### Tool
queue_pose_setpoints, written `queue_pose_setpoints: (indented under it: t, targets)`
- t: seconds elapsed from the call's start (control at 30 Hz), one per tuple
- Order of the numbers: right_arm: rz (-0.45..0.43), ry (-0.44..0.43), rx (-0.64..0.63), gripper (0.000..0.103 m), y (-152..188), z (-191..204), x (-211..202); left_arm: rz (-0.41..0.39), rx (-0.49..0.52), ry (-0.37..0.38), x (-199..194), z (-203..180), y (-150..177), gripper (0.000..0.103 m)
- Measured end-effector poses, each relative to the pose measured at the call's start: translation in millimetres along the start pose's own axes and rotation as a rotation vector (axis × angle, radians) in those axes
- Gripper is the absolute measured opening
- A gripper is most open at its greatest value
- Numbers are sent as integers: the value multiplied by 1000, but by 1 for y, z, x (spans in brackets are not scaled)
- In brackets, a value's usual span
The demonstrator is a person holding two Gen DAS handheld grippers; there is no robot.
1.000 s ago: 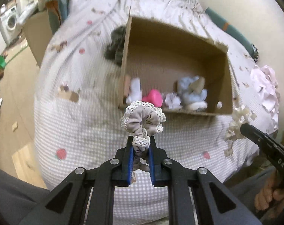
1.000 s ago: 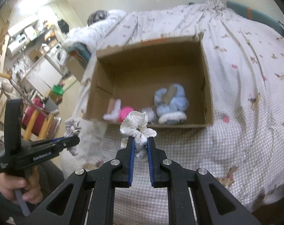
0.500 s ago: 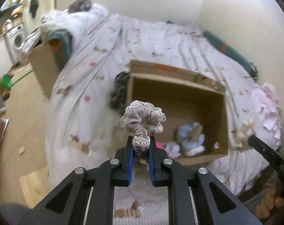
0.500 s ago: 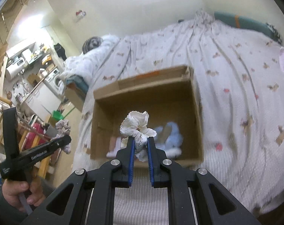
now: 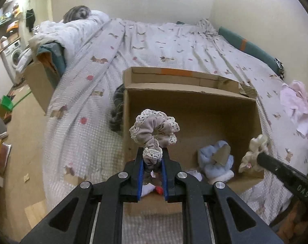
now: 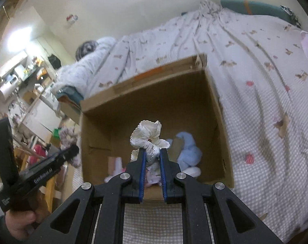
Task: Organize soft objects
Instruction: 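Carry both lace scrunchies into the box and open both tools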
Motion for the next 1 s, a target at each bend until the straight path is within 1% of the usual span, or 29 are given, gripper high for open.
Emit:
queue_pose_setpoints:
  t: [0.07,0.1,0.17,0.2,0.23,0.37,0.43,0.5,0.57,0.7,0.73,0.77,0.8,0.9,1.0]
  targets:
    - [35,17,-12,15,4,0,12,6,21,-1,11,1,4,13]
    - [55,25,-17,15,7,0,18,14,15,5,16,2,5,13]
    - [84,36,-28,15,12,2,26,47,-26,46,27,5,8,13]
    - [94,42,-36,15,14,4,29,77,-40,82,35,3,8,13]
    - [100,44,-43,15,15,5,32,95,-29,91,40,0,9,13]
    - [120,76,-74,15,17,11,44,104,36,68,52,-11,11,13]
    - [131,104,-88,15,18,12,49,110,35,70,55,-11,12,13]
    - [142,110,-72,15,18,10,53,121,37,67,57,-12,14,13]
    - [151,116,-58,15,18,9,56,122,33,81,58,-13,16,13]
    - [177,122,-49,15,20,11,66,116,32,55,58,-11,13,13]
    - [181,122,-51,15,20,12,68,116,33,46,58,-10,13,16]
    - [185,124,-55,15,21,13,69,118,38,26,58,-9,14,18]
    - [188,124,-58,15,21,14,71,122,42,23,58,-9,14,18]
    - [193,124,-59,15,22,14,72,139,31,50,60,-9,16,18]
    - [198,117,-49,15,20,12,73,126,45,61,57,-12,14,19]
Point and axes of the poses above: each gripper's, at about its wrist camera, not at the fingertips, and x roughly the way its jaws point, z to its left, y to its underside, the point moved 4 cm from there along x, roughly the way its jaws point, and after that the axes turned 13 degrees about y, right-handed, at the moved point
